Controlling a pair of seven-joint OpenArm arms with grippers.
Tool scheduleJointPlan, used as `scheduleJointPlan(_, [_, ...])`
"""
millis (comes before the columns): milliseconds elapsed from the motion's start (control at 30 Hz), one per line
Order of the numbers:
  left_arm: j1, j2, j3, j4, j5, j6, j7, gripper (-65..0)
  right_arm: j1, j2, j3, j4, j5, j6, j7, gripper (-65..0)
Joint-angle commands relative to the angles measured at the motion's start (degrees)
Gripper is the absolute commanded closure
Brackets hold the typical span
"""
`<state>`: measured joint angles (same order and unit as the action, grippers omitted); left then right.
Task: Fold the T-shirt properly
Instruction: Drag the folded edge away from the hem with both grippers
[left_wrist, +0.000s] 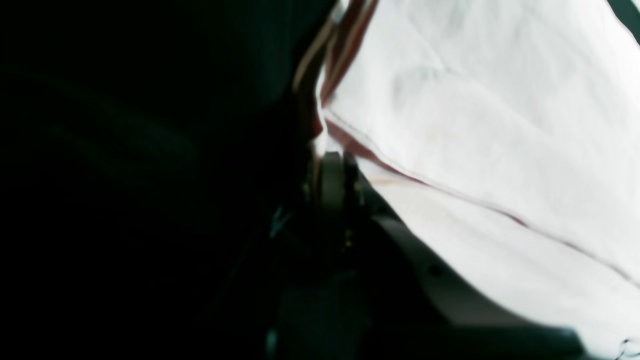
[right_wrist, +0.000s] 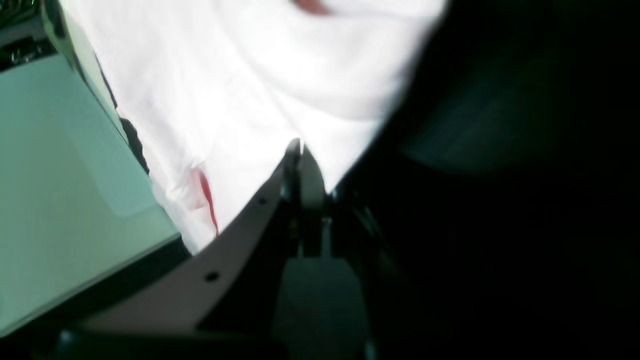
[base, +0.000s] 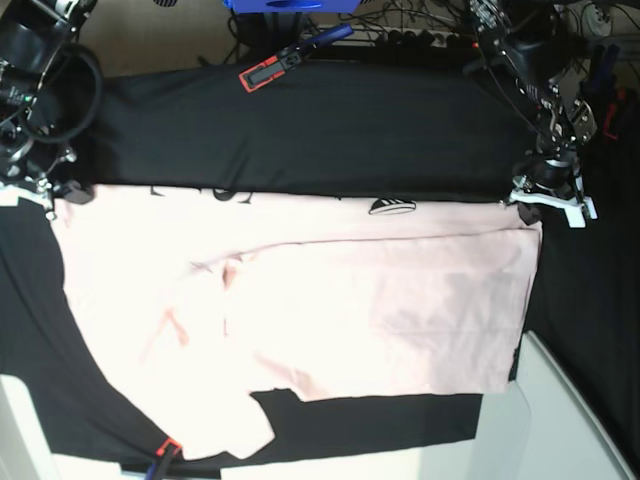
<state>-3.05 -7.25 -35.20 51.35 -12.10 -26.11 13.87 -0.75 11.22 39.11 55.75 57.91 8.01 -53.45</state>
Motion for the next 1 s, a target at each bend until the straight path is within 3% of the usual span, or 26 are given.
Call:
scheduleJointPlan(0, [0.81, 0.43, 1.22, 0.65, 1.33, 0.75, 3.32, 0.0, 0.27, 2.45, 0.32, 1.18, 0.42, 0.21, 1.01, 0.0])
scheduleJointPlan(267, [2.92, 2.81, 1.57, 2.05, 1.24, 0.75, 3.32, 0.0, -1.14, 4.03, 0.76, 1.18, 0.51, 0.21, 1.1, 0.0])
scheduleJointPlan(467, [8.46, 4.39, 1.49, 11.02, 1.15, 0.75, 3.32, 0.0, -2.28, 5.26, 0.67, 1.18, 0.6, 0.3, 2.51, 0.0])
scheduleJointPlan(600, [12.5, 4.48, 1.49, 17.09, 1.15, 0.75, 3.41, 0.0, -2.98, 5.88, 0.49, 1.18, 0.77, 0.3, 2.51, 0.0])
scheduleJointPlan(833, [15.58, 4.3, 1.49, 17.88, 1.15, 0.75, 3.14, 0.0, -4.83, 6.14, 0.67, 1.18, 0.77, 0.47, 2.51, 0.0])
scheduleJointPlan(967, [15.84, 4.56, 1.75, 17.88, 1.15, 0.75, 3.23, 0.0, -6.41, 6.23, 0.67, 1.26, 0.6, 4.17, 2.59, 0.0])
